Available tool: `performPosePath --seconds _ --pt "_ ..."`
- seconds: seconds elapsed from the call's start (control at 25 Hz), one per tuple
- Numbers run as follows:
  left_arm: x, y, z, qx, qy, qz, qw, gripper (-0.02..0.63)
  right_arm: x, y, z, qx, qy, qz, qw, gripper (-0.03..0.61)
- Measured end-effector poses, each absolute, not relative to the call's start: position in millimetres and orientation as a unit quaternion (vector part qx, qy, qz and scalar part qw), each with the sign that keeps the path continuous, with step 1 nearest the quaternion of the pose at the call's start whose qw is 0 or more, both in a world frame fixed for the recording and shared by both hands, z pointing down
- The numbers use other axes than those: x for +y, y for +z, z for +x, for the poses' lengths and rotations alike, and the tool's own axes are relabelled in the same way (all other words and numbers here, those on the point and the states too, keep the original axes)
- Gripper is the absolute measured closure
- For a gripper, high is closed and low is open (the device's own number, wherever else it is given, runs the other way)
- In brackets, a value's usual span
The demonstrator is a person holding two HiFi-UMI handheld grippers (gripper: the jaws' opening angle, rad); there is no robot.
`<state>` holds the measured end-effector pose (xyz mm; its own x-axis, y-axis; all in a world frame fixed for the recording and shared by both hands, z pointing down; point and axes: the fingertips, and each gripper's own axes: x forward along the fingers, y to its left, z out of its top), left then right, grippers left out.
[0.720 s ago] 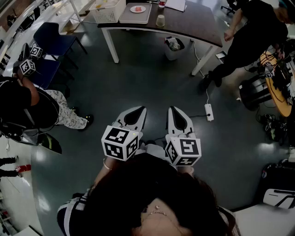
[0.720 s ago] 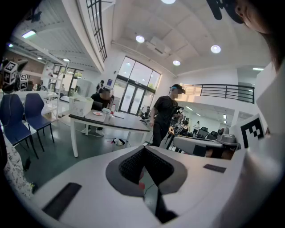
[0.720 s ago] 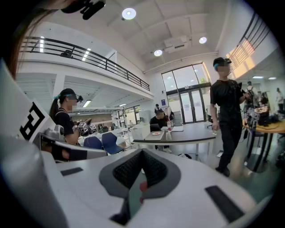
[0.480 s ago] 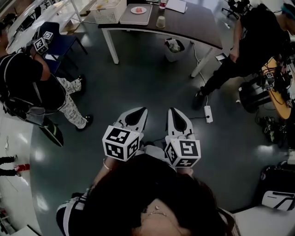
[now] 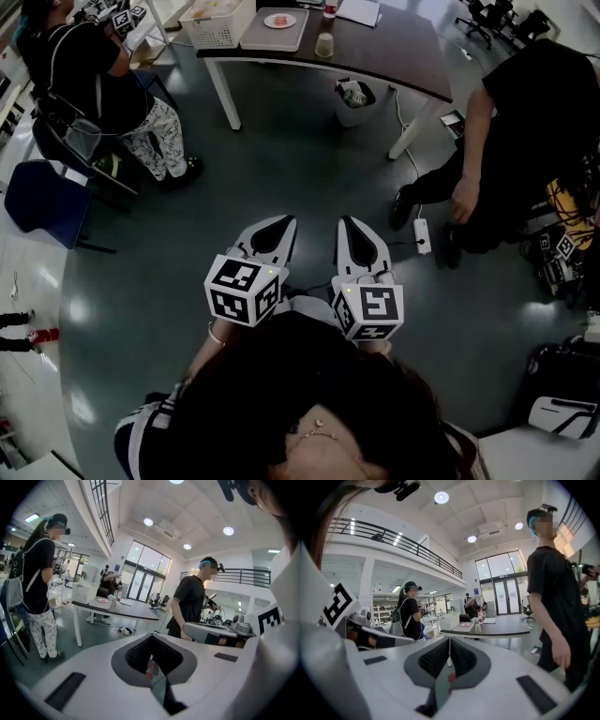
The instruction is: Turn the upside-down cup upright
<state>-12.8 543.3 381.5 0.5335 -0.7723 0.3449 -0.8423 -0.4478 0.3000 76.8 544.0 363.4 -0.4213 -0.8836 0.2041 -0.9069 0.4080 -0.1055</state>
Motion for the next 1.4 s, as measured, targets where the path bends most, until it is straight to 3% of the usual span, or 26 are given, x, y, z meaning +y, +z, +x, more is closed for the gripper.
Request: performPosePath --seconds 0.6,1.4 --pt "507 389 2 -0.481 0.066 0.842 0.234 0.611 505 370 88 -0.852 0.118 0.508 0.036 0.560" --pt "326 376 -32 -0.442 0.062 0.868 0.219 0.612 331 354 48 -0.836 0.100 0.539 0.030 0.560"
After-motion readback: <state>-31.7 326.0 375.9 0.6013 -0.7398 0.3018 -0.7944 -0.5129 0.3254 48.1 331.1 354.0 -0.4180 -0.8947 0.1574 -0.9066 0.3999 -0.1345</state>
